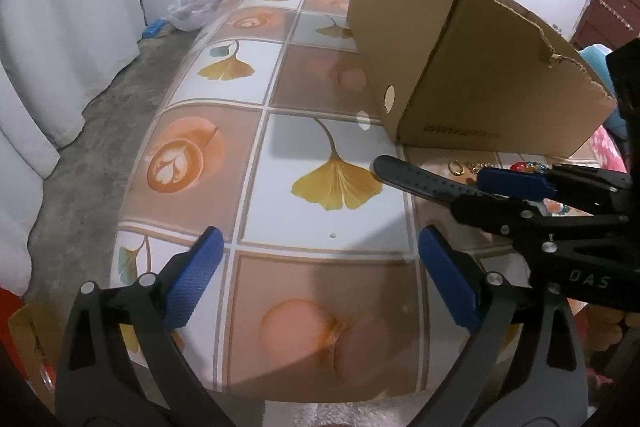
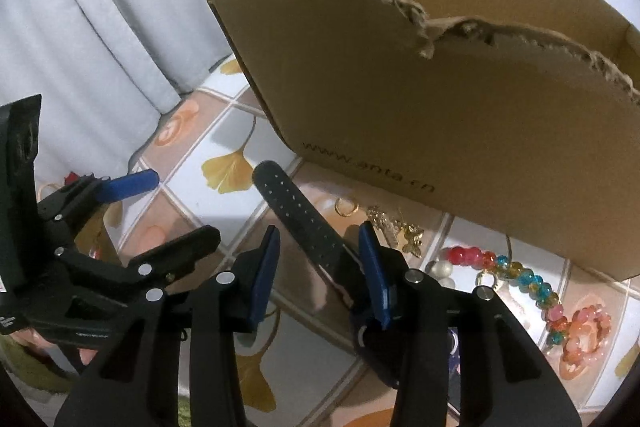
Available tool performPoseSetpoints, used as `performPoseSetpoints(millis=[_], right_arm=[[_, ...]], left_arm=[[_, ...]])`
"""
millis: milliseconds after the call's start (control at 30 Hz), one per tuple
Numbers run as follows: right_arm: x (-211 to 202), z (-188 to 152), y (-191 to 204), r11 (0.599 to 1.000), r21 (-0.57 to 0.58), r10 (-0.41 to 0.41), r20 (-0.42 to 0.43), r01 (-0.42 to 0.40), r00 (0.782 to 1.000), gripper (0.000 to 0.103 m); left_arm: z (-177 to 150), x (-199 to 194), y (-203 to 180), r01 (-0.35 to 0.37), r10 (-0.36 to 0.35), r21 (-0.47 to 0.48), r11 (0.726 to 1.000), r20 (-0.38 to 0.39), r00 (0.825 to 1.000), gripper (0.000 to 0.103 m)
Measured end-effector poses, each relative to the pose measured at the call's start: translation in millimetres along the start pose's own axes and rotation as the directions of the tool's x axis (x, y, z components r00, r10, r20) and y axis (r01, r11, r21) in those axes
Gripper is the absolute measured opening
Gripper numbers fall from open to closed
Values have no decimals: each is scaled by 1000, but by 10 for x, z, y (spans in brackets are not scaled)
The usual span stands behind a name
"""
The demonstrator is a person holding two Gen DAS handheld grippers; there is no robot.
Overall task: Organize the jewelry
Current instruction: 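Grasp the smartwatch strap with the right gripper, then grasp the smartwatch strap with the left gripper while the right gripper holds the watch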
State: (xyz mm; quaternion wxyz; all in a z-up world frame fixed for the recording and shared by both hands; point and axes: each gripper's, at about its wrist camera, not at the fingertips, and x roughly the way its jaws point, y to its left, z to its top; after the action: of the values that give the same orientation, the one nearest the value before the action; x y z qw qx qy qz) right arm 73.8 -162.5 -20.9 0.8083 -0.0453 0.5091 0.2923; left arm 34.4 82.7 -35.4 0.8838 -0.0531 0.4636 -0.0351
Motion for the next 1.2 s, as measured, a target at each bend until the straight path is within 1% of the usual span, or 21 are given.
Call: performPoseSetpoints(millis=[33,67,100,133,200,367,433,533,600,667,733,767,833,867,900,933,1000,1067,1200], right_arm=[[-13,-3,5,1000,-6,8,-9,-8,1000,40],[128,48,85,1000,-13,13,-15,-13,1000,40],[162,63,120,999,-15,28,-22,-28,999,40],[148,52,128,999,-18,50,-32,-50,998,40],[177,15,151,997,-19,77,-45,-77,996,39],[213,-81,302,996,-58,70,-45,-72,997,39],[202,-101,342,996,-60,66,-33,-68,997,39],[-107,-173,337,994,-77,75,38,-72,996,39],[-272,-227,300,994,-93,55,69,-48,996,39],[-430,-313,188,994,-107,17,73,-10,997,39],[-519,-395,21,993,-114,-22,56,28,998,39],[-526,-416,-58,993,-114,-36,46,41,998,39],[-495,-445,-203,990,-126,-54,25,57,998,39],[-465,-459,-286,989,-141,-46,17,48,999,39],[-450,-460,-339,988,-152,-38,9,39,999,39],[-439,-461,-400,986,-167,-21,-2,20,1000,39],[-382,-466,-419,980,-201,8,-16,-11,1000,39],[-255,-444,-398,969,-244,28,-37,-36,999,39],[-112,-457,-403,956,-287,39,-92,-64,995,39]], left_arm=[[-2,-4,6,6,-6,3,1000,1,1000,95],[-6,-13,25,23,-23,2,1000,6,1000,95],[-11,-22,40,35,-35,0,999,9,999,95],[-12,-35,70,56,-56,-4,998,13,998,95],[-26,-68,116,73,-73,-8,997,24,997,95],[-21,-166,211,128,-126,-33,991,68,990,95],[-10,-230,186,140,-139,-6,990,96,986,95],[-8,-329,77,129,-135,58,990,134,982,95],[-19,-407,-32,144,-162,124,982,150,975,95],[-30,-434,-151,170,-198,188,967,139,970,95],[-47,-415,-282,198,-232,257,946,113,966,95],[-61,-396,-378,217,-255,304,928,92,963,95],[-91,-396,-498,245,-289,362,899,72,955,94],[-95,-396,-552,259,-307,389,884,64,950,90],[-107,-397,-602,271,-320,412,870,53,946,84],[-114,-382,-646,276,-324,432,859,41,945,81],[-114,-294,-734,283,-320,471,836,-2,947,72],[-128,-184,-799,278,-298,504,818,-43,954,66],[-130,-38,-842,289,-280,528,798,-100,955,60]])
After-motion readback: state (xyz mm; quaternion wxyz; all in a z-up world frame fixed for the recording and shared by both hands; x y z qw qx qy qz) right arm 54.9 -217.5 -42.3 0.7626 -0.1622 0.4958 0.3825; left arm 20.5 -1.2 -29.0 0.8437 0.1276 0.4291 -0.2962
